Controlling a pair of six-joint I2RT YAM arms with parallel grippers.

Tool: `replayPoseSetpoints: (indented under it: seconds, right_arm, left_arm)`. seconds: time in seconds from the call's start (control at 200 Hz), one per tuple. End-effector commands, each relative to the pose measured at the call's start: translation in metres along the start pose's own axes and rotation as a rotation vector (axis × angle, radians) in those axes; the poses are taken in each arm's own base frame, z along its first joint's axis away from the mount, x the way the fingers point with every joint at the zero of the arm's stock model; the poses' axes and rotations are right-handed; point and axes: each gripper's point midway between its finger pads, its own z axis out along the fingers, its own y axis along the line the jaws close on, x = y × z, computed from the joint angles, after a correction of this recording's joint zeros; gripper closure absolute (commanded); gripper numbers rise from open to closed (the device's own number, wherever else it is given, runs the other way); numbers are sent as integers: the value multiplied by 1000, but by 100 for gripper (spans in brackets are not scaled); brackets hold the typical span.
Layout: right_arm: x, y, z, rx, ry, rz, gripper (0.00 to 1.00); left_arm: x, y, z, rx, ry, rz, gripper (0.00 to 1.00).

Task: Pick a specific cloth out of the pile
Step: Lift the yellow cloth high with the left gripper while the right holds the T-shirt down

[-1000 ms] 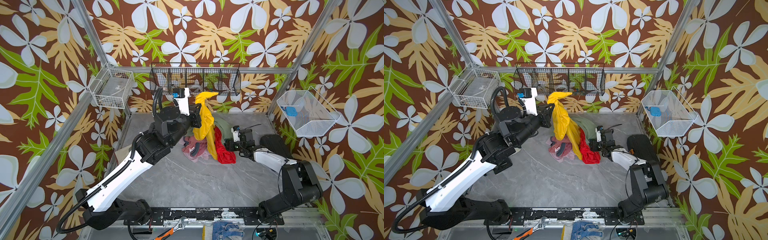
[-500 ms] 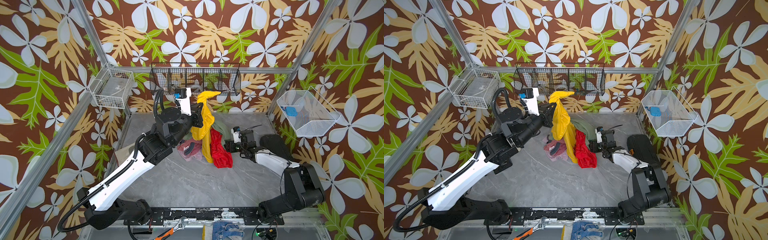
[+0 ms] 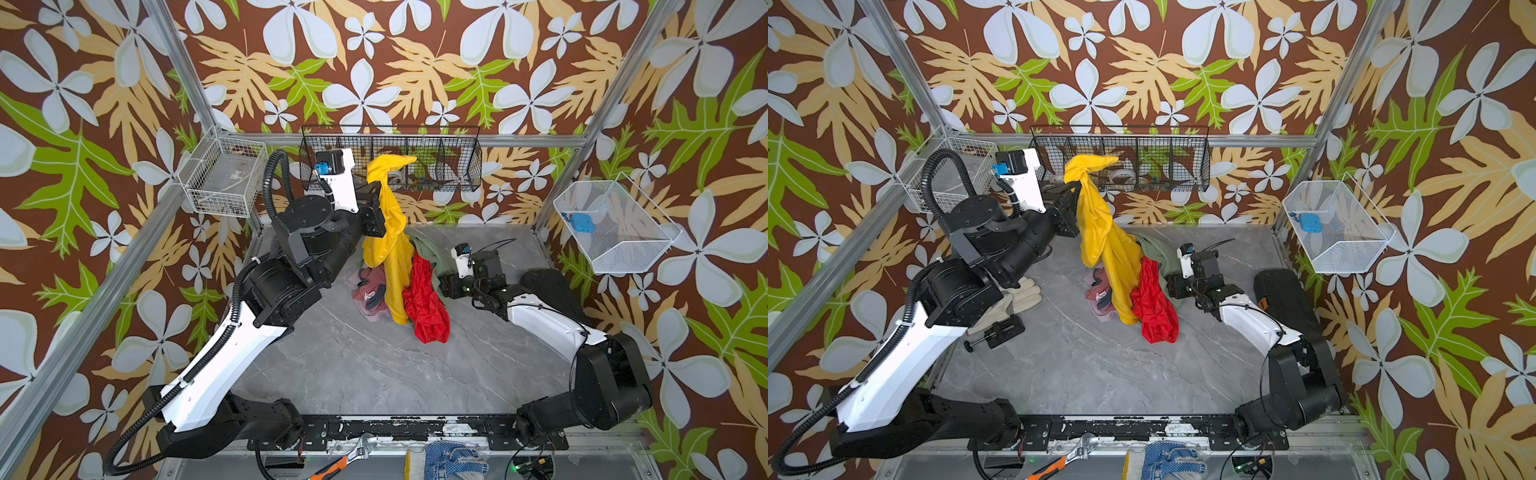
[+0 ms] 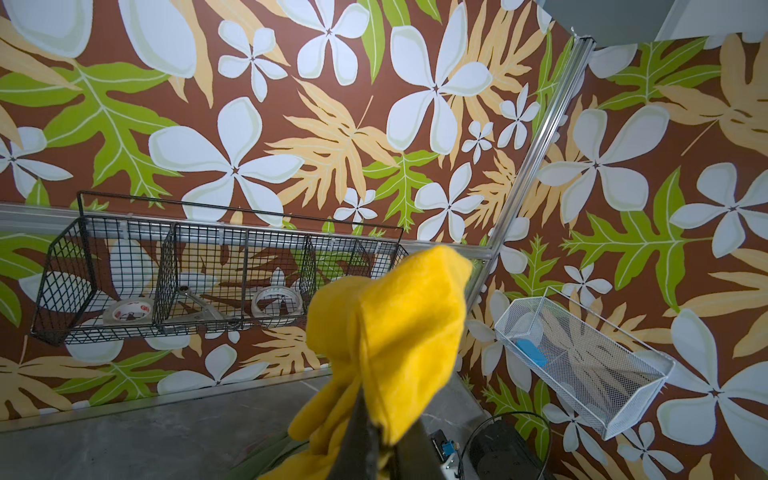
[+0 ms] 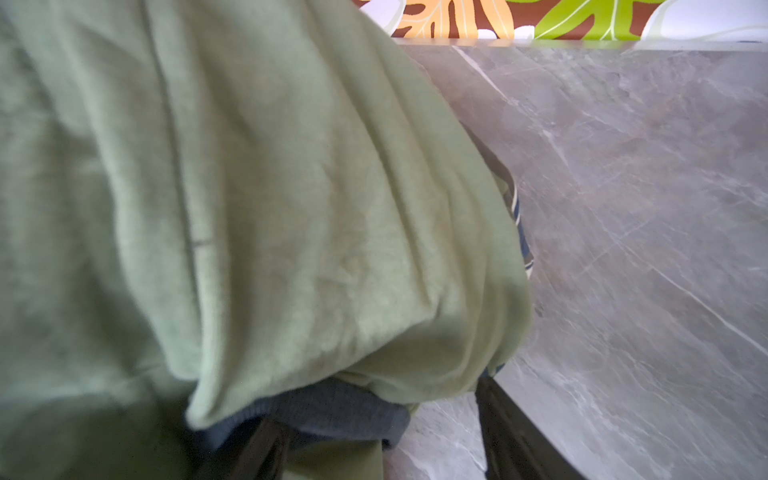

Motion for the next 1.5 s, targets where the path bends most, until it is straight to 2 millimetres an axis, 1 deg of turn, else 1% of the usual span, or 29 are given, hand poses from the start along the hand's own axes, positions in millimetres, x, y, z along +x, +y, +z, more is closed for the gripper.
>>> replayPoseSetpoints:
  seconds: [0.0,0.06,0.14,0.26,0.4,0.491,0.571,0.636,0.721,0.791,0.911,1.026,1.146,1.226,1.281,1.326,1.416,1.497]
  right_arm:
    - [2,-2,2,27,16,17,30]
    - [1,3,4,15,15,20,30]
    - [-1,18,7,-11,15,-1,30]
    - [-3,38,16,-32,24,-31,30]
    - [-10,47,25,-57,19,3,31]
    - [-14,48,28,-52,23,8,31]
    - [-16,49,30,-39,35,-9,31]
    - [-19,56,31,-42,35,-34,31]
    - [-27,72,34,-68,24,-61,30]
    - [-31,87,40,-92,23,-72,30]
    - [-32,110,55,-117,39,-97,30]
    - [-28,129,71,-140,64,-114,28]
    - [-19,140,93,-138,121,-124,28]
    - [-11,141,109,-115,147,-137,27]
    - [-6,138,120,-93,167,-144,24]
    - [0,131,129,-56,193,-151,22]
    - [12,120,146,11,251,-190,20]
    - [30,109,166,66,341,-233,20]
  left_arm:
    - [-16,-15,-1,77,-40,19,100]
    - [-19,-19,-2,101,-40,22,100]
    - [-27,-18,-7,94,-60,30,100]
    - [-48,-3,-19,22,-113,53,100]
    - [-69,10,-36,-34,-161,72,100]
    - [-75,14,-42,-51,-171,83,100]
    - [-77,18,-46,-71,-176,89,100]
    - [-78,27,-48,-116,-180,101,100]
    - [-81,37,-53,-175,-185,127,100]
    - [-84,46,-56,-225,-187,147,100]
    - [-89,62,-65,-304,-194,178,100]
    - [-101,73,-79,-360,-216,206,100]
    - [-114,83,-96,-413,-246,219,100]
    - [-120,88,-106,-430,-264,218,100]
    - [-118,90,-108,-438,-263,220,100]
    - [-115,93,-109,-453,-253,224,100]
    - [-106,102,-112,-497,-231,232,100]
    - [-104,109,-119,-523,-234,228,100]
